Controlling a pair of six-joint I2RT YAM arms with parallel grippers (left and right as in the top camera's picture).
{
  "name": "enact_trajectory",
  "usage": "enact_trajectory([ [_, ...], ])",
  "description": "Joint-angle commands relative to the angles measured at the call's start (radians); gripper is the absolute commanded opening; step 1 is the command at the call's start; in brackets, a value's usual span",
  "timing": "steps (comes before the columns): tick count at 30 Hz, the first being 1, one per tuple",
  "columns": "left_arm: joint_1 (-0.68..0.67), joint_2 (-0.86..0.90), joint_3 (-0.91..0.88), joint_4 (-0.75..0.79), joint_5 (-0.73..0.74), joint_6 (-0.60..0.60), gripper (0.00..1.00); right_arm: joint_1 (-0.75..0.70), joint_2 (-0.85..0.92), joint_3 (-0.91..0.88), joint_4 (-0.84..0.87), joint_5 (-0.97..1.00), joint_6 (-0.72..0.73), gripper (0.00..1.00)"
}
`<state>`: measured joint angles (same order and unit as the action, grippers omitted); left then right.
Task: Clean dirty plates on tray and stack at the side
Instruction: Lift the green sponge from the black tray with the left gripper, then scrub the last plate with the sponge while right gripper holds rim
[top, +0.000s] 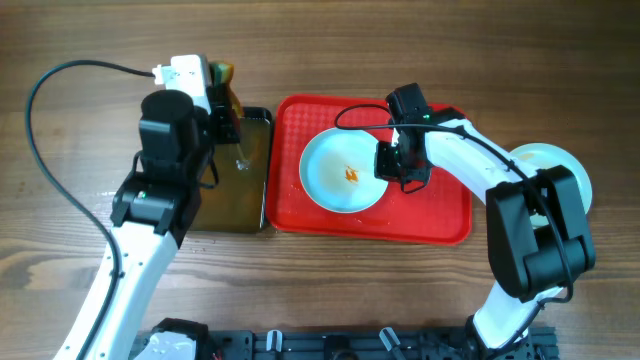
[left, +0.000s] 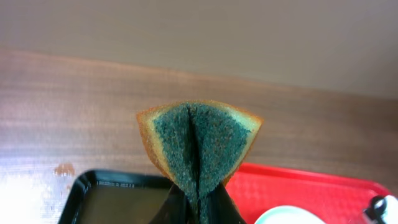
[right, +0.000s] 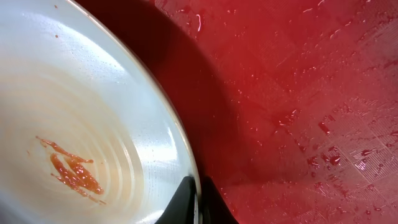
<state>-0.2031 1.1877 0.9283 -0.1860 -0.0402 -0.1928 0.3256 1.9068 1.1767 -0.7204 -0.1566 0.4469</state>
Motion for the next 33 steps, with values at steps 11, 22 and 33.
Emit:
enact_trajectory([
  [11,-0.005,0.452,0.003,-0.253,0.026,-0.032,0.04,0.002,0.018,-0.034,-0.002,0.019,-0.003,0.04],
  [22,-0.018,0.265,0.010,-0.146,0.519,-0.099,0.04,0.002,0.018,-0.034,-0.003,0.018,-0.006,0.04],
  [33,-0.226,0.534,0.007,0.267,0.678,-0.403,0.04,0.002,0.018,-0.034,-0.006,0.018,-0.011,0.04],
])
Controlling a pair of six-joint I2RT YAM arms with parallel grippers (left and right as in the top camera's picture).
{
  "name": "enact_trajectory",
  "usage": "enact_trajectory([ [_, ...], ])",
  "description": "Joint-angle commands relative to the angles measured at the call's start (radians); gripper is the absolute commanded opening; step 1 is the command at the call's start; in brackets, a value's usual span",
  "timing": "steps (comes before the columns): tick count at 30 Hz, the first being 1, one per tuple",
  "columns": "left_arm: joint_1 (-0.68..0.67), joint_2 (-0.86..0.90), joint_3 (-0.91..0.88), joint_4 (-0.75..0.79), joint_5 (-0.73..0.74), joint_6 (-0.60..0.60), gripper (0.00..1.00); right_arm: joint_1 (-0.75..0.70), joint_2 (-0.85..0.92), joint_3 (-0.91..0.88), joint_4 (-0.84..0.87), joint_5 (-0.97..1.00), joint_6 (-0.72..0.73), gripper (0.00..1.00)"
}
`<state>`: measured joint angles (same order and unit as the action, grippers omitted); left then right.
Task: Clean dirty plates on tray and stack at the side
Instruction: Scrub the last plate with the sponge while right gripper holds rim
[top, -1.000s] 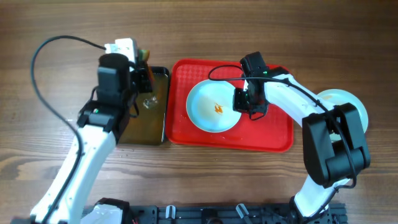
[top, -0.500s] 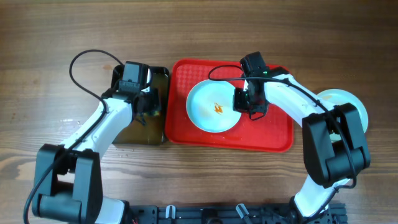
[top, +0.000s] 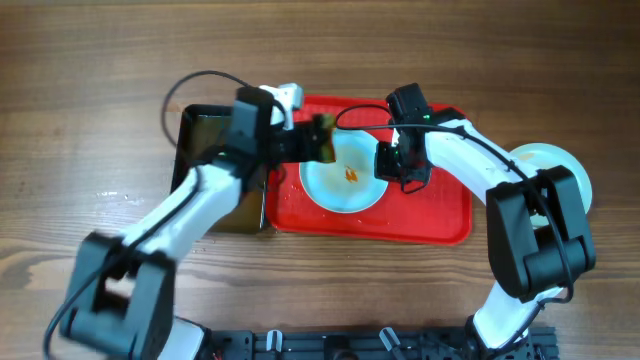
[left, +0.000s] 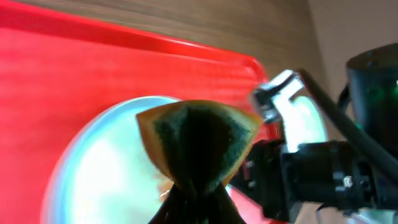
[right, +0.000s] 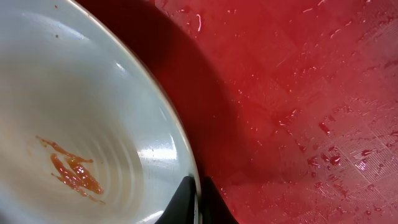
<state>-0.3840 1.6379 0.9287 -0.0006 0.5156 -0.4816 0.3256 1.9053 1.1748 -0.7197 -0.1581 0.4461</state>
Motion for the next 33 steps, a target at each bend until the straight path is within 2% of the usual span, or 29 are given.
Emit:
enact_trajectory([
  [1,-0.063,0.122,0.006,0.121,0.127,-0.154,0.04,0.002,0.019,-0.032,-0.007,0.020,-0.010,0.04],
  [8,-0.134,0.346,0.006,0.349,0.217,-0.344,0.04,0.002,0.019,-0.032,-0.007,0.019,-0.010,0.04],
  [17,-0.080,0.400,0.006,0.318,0.190,-0.325,0.04,0.002,0.019,-0.032,-0.018,0.020,-0.027,0.04],
  [19,-0.045,0.388,0.006,0.294,0.189,-0.280,0.04,0.002,0.019,-0.032,-0.024,0.020,-0.027,0.04],
  [21,-0.012,0.358,0.006,0.200,0.123,-0.212,0.04,0.002,0.019,-0.032,-0.025,0.020,-0.027,0.04],
  [25,0.002,0.253,0.008,0.064,0.085,-0.037,0.04,0.002,0.019,-0.032,-0.025,0.020,-0.027,0.04],
  [30,0.002,0.024,0.008,-0.026,0.072,0.029,0.04,0.002,0.019,-0.032,-0.025,0.020,-0.027,0.04],
  [32,0.003,-0.036,0.008,-0.082,-0.001,0.064,0.04,0.002,0.019,-0.032,-0.026,0.020,-0.027,0.04],
  [33,0.003,-0.066,0.008,-0.131,-0.082,0.099,0.04,0.002,0.019,-0.032,-0.025,0.020,-0.027,0.04],
])
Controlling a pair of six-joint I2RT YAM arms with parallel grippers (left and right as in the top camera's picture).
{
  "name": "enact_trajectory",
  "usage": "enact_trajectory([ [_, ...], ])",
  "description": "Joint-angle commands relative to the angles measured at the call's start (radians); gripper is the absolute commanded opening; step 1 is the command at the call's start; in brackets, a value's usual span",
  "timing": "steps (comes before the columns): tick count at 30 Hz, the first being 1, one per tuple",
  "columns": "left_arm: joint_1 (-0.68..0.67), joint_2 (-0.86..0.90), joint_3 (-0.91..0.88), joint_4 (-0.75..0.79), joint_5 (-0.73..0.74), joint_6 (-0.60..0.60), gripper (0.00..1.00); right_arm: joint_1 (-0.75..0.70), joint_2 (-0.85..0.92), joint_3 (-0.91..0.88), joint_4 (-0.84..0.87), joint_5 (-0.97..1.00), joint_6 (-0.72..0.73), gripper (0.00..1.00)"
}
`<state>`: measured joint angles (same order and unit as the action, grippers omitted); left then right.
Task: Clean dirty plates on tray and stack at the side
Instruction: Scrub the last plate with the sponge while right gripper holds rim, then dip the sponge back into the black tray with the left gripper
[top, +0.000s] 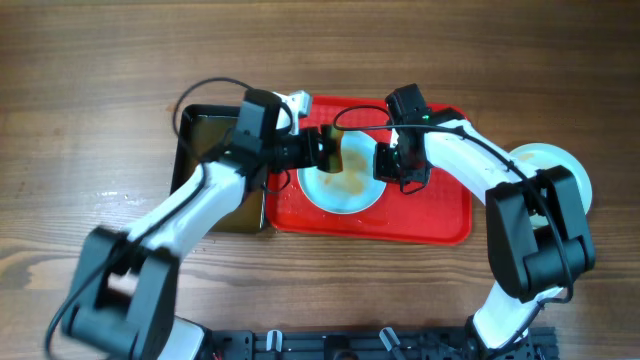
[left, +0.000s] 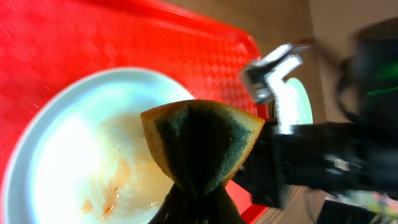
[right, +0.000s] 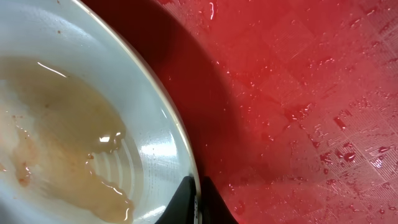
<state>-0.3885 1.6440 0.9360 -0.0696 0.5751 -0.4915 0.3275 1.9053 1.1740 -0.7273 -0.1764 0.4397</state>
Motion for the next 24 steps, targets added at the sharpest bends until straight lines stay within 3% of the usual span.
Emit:
enact_trajectory([
  [1,0.009,-0.084,0.001,-0.099,-0.207,0.129,0.04,0.000,0.019,-0.031,-0.018,0.039,-0.021,0.04],
  [5,0.072,-0.089,0.001,-0.220,-0.410,0.194,0.04,0.000,0.019,-0.031,-0.022,0.039,-0.021,0.04],
  [7,0.116,-0.089,0.001,-0.251,-0.443,0.201,0.04,0.000,0.019,-0.031,-0.023,0.039,-0.021,0.04],
  [10,0.211,-0.089,0.001,-0.313,-0.442,0.201,0.04,0.000,0.019,-0.031,-0.023,0.039,-0.022,0.05],
  [12,0.251,-0.089,0.001,-0.353,-0.435,0.263,0.04,0.000,0.019,-0.031,-0.023,0.039,-0.021,0.04],
  [16,0.256,-0.074,-0.003,-0.412,-0.436,0.417,0.04,0.000,0.019,-0.031,-0.022,0.039,-0.021,0.04],
  [22,0.256,0.047,-0.003,-0.421,-0.434,0.435,0.05,0.000,0.019,-0.031,-0.032,0.039,-0.021,0.04],
  [23,0.256,0.060,-0.003,-0.421,-0.434,0.435,0.16,0.000,0.019,-0.031,-0.032,0.039,-0.021,0.04],
  [24,0.256,0.073,-0.003,-0.421,-0.435,0.435,0.43,0.000,0.019,-0.031,-0.032,0.039,-0.021,0.04],
])
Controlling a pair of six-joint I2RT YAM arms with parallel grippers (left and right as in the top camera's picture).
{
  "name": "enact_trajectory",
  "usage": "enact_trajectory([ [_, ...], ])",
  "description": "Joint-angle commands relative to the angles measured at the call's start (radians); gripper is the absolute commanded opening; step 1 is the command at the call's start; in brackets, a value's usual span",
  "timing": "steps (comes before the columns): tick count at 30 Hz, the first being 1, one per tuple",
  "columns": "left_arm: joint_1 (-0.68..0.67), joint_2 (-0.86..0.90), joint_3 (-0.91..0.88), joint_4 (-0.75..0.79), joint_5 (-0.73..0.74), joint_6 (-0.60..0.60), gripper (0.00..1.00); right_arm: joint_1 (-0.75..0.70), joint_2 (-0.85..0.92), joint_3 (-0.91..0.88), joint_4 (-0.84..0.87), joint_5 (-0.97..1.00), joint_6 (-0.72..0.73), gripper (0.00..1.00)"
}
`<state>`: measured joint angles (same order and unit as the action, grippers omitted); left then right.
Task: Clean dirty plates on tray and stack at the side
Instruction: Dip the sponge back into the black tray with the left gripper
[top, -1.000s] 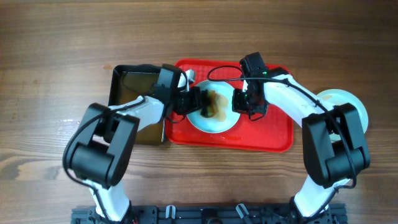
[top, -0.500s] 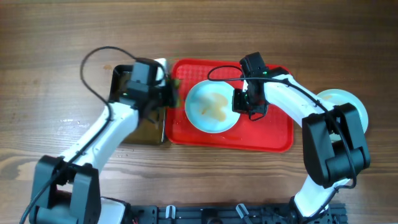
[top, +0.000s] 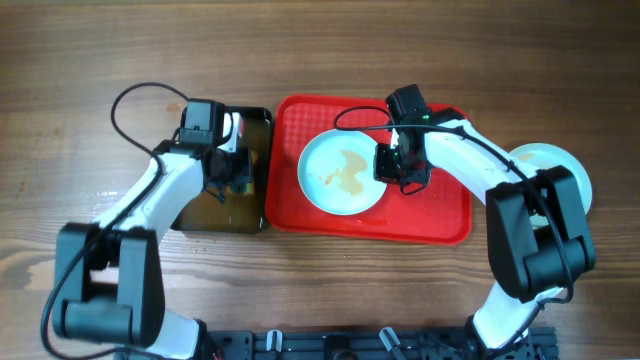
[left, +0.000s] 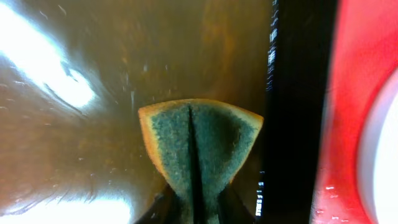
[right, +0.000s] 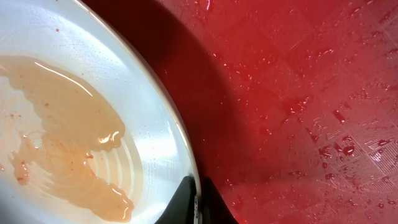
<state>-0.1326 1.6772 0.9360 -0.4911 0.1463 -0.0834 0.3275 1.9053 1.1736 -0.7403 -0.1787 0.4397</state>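
A white plate (top: 342, 172) smeared with brownish-orange liquid lies on the red tray (top: 440, 215). My right gripper (top: 388, 164) is shut on the plate's right rim (right: 186, 155). The smear (right: 68, 149) spreads across the plate's middle. My left gripper (top: 232, 172) is shut on a folded green-and-yellow sponge (left: 198, 142) and holds it over the black basin (top: 255, 215) of brown water (left: 74, 143) to the left of the tray.
A clean pale plate (top: 560, 170) sits on the wooden table to the right of the tray, partly under my right arm. The basin's right wall (left: 298, 112) stands against the red tray's edge (left: 348, 93).
My left gripper has moved with the sponge from over the plate to over the basin at the left. The right gripper has stayed on the rim. The smear has spread a little.
My left gripper held the sponge above the basin while the right gripper held the rim of a plate with an orange stain. Then the sponge was over the plate. Then the stain was a wet brown smear, and now the sponge is back at the basin.
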Motion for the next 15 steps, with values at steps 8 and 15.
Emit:
enact_trajectory([
  [8,-0.001,0.080,-0.003,0.113,-0.017,0.024,0.63,0.000,0.019,-0.031,-0.019,0.041,-0.021,0.04],
  [15,-0.018,0.137,-0.008,0.097,-0.006,0.024,0.56,0.000,0.019,-0.031,-0.019,0.041,-0.021,0.04],
])
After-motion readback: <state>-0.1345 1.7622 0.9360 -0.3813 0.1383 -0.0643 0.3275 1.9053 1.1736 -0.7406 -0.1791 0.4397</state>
